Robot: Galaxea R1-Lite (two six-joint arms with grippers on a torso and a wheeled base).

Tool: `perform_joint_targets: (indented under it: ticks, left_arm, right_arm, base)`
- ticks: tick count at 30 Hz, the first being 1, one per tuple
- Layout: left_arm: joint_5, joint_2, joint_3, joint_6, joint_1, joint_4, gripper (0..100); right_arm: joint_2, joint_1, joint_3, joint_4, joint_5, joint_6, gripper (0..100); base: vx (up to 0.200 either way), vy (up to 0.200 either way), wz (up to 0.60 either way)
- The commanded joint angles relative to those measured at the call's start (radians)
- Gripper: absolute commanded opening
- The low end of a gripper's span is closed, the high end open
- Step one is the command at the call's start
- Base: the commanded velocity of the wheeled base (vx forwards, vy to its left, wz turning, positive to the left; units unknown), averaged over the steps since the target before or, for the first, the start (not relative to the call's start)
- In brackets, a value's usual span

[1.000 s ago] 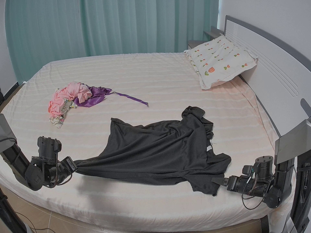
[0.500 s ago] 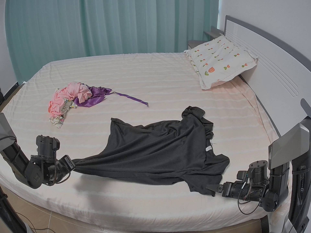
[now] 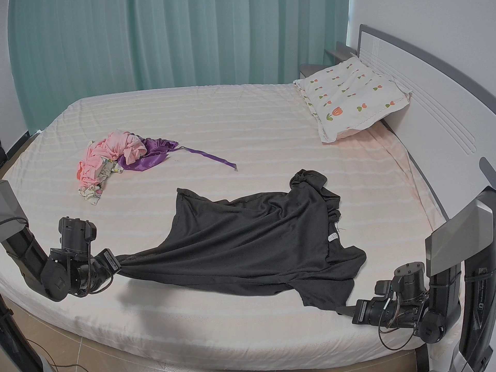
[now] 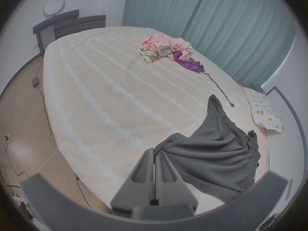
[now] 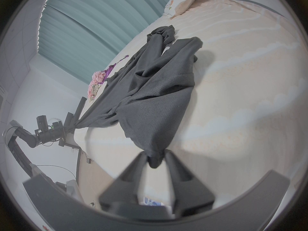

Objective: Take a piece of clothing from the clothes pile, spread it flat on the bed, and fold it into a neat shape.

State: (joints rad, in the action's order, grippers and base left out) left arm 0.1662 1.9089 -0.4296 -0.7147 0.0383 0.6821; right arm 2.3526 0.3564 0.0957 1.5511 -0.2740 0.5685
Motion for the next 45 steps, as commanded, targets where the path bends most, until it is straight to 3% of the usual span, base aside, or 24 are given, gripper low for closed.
perform_joint_targets:
  ticks: [1, 10, 17, 25, 42, 45]
  left_arm:
    - [-0.001, 0.001, 0.002, 0.0, 0.0, -0.001, 0]
    - [-0.053, -0.021, 0.063, 0.078, 0.005, -0.004, 0]
    - [-0.054, -0.034, 0.123, 0.178, 0.018, -0.019, 0]
    - [-0.054, -0.027, 0.17, 0.268, 0.074, -0.107, 0]
    - [-0.054, 0.002, 0.178, 0.311, 0.117, -0.245, 0]
    - [-0.053, 0.019, 0.181, 0.313, 0.127, -0.245, 0]
  right_arm:
    - [-0.052, -0.008, -0.054, 0.014, -0.001, -0.004, 0]
    - [-0.122, -0.06, -0.096, -0.029, -0.001, -0.078, 0]
    - [-0.253, -0.082, -0.096, -0.296, -0.01, -0.236, 0]
    - [-0.291, -0.114, -0.096, -0.48, -0.01, -0.391, 0]
    - [-0.315, -0.106, -0.096, -0.626, 0.015, -0.463, 0]
    - [-0.314, -0.106, -0.096, -0.654, 0.045, -0.492, 0]
  base:
    - [0.0, 0.0, 0.0]
    - [0.0, 0.0, 0.0]
    - [0.0, 0.0, 0.0]
    - [0.0, 0.0, 0.0]
    - [0.0, 0.0, 0.0]
    - [0.0, 0.0, 0.0]
